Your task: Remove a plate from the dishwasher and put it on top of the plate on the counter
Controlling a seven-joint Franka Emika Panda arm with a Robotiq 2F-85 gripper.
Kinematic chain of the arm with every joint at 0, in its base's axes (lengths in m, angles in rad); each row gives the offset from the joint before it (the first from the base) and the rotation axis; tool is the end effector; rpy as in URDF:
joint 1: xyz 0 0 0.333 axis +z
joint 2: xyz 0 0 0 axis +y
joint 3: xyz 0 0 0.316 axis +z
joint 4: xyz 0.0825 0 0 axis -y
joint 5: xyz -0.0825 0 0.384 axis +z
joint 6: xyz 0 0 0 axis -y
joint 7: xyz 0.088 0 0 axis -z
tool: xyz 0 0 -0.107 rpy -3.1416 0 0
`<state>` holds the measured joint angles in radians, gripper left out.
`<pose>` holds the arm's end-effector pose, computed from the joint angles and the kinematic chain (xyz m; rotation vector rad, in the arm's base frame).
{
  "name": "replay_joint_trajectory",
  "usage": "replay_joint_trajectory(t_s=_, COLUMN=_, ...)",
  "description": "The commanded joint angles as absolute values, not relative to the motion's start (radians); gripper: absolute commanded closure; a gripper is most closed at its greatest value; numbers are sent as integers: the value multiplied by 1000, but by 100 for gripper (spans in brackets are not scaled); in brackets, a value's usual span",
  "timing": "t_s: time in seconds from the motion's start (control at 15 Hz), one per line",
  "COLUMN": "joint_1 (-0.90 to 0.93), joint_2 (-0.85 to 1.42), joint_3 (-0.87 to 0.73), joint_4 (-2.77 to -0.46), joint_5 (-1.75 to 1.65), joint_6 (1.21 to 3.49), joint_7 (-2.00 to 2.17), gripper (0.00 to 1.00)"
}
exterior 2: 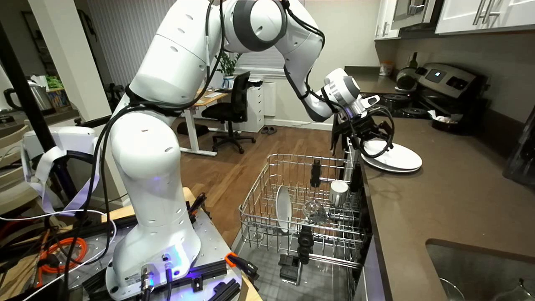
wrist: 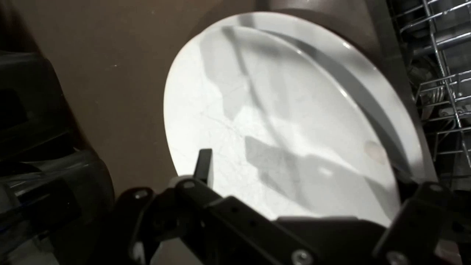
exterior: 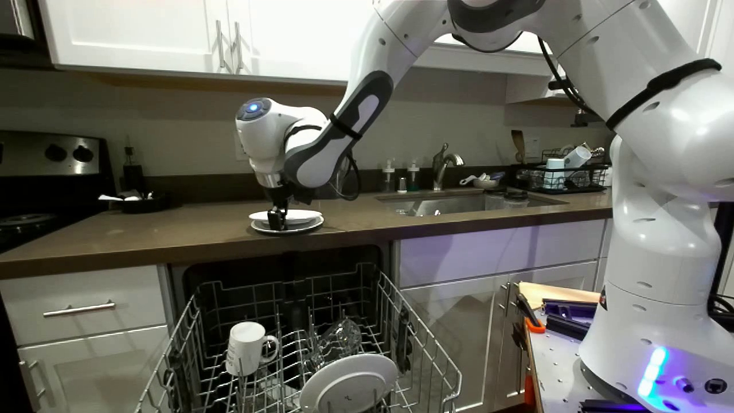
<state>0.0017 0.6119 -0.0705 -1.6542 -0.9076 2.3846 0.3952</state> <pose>0.6975 -0.0492 0.2698 2.4526 0.2472 0.2726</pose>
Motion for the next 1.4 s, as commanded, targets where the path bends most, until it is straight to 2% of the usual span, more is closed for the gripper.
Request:
replay_joint_trajectory(t_s=0.0, joint_1=-8, joint_2=594, joint_3=-76, joint_4=-1662, joint_5=-838, joint_6=2422, joint_7=330, gripper=0)
replay_joint_trajectory(t_s=1.33, joint_1=32, joint_2=600, joint_3=-109, joint_4=-1669, joint_5=-801, joint_6=2458, joint_7=325, gripper=0)
